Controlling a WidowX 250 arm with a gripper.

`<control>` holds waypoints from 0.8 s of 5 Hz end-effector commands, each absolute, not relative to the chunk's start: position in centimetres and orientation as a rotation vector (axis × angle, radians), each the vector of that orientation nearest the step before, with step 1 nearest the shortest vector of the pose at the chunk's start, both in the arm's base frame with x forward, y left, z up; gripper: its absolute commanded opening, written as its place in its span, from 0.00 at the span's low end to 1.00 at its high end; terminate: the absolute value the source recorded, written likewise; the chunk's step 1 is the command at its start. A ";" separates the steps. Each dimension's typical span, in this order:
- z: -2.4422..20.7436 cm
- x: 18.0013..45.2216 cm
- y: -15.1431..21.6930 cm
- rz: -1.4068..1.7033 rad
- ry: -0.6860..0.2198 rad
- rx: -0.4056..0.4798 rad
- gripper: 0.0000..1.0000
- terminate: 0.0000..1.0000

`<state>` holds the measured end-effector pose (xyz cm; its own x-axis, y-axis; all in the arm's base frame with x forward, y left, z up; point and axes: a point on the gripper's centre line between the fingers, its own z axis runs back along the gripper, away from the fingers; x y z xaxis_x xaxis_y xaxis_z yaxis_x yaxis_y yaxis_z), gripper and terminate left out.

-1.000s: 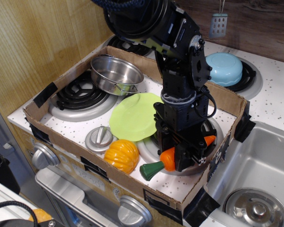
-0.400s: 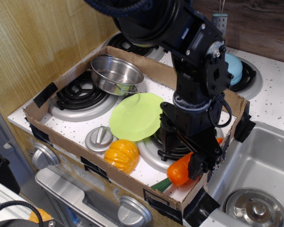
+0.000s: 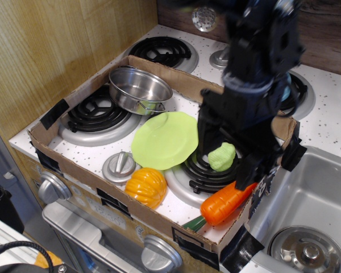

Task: Take carrot off plate

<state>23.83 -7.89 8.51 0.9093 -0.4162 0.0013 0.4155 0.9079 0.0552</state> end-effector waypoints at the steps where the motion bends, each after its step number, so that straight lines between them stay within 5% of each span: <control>1: 12.3 25.3 -7.9 -0.499 -0.084 0.003 1.00 0.00; 3: 12.3 25.3 -7.9 -0.499 -0.084 0.003 1.00 0.00; 4: 12.3 25.3 -7.9 -0.499 -0.084 0.003 1.00 1.00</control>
